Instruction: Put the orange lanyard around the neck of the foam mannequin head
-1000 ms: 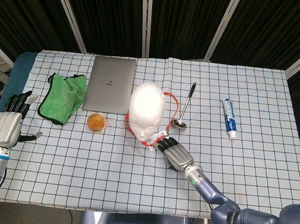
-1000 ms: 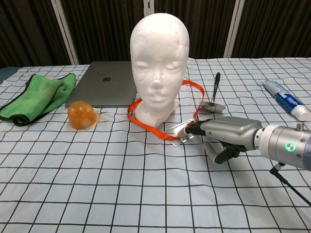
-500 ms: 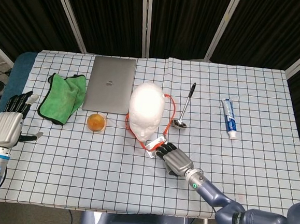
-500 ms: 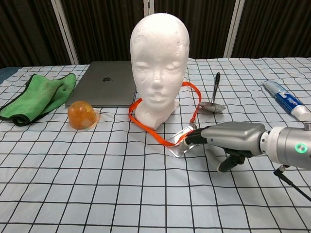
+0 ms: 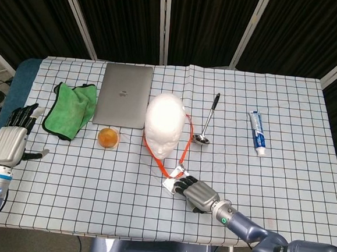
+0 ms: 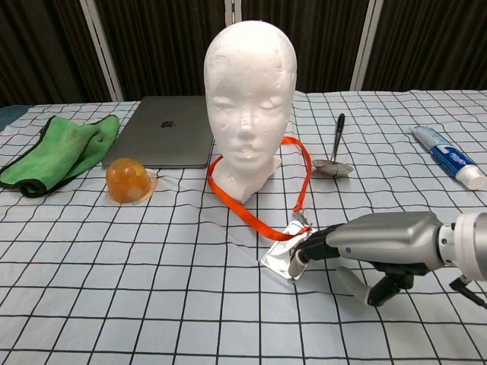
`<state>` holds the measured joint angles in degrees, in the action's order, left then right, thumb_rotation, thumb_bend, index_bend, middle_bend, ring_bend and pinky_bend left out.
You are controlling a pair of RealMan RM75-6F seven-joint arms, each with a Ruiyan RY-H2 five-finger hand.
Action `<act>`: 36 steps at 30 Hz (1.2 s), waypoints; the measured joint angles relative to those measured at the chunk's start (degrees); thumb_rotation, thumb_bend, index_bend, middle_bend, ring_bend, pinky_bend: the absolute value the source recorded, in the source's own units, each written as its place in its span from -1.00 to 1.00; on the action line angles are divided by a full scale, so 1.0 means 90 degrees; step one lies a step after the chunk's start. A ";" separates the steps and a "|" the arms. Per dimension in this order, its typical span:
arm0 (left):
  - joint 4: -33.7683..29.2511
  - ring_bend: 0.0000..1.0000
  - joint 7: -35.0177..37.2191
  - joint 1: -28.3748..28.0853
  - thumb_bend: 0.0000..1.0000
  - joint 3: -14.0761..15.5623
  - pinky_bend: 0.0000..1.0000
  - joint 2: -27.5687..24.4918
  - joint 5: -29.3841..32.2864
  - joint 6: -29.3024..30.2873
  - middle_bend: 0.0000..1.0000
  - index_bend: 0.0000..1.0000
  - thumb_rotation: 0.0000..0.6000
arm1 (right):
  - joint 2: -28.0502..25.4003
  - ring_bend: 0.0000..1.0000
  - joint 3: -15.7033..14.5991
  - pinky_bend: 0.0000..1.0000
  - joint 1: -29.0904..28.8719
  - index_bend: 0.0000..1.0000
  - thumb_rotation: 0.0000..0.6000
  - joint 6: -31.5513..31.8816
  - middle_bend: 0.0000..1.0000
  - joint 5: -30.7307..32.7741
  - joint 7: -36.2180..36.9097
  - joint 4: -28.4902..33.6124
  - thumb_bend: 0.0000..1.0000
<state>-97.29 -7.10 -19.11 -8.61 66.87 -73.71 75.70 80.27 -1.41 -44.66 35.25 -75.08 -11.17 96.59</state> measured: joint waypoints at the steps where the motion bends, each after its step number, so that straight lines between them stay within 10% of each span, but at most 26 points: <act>1: 0.0000 -1.00 -0.0009 0.0000 -0.97 0.0000 -1.00 0.0003 0.0000 -0.0002 -1.00 -1.00 1.00 | -0.0034 -0.98 -0.0026 -1.00 -0.0007 -0.58 1.00 -0.0011 -0.63 -0.0020 -0.0009 0.0046 0.71; 36: -0.0001 -1.00 0.0012 0.0032 -0.97 -0.0040 -1.00 -0.0007 -0.0020 -0.0026 -1.00 -1.00 1.00 | -0.0128 -0.98 -0.0083 -1.00 0.0030 -0.58 1.00 0.0417 -0.63 -0.0136 0.0069 0.0145 0.71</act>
<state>-97.29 -6.99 -18.82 -8.97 66.81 -73.89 75.46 79.12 -2.15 -44.39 39.00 -76.31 -10.55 97.89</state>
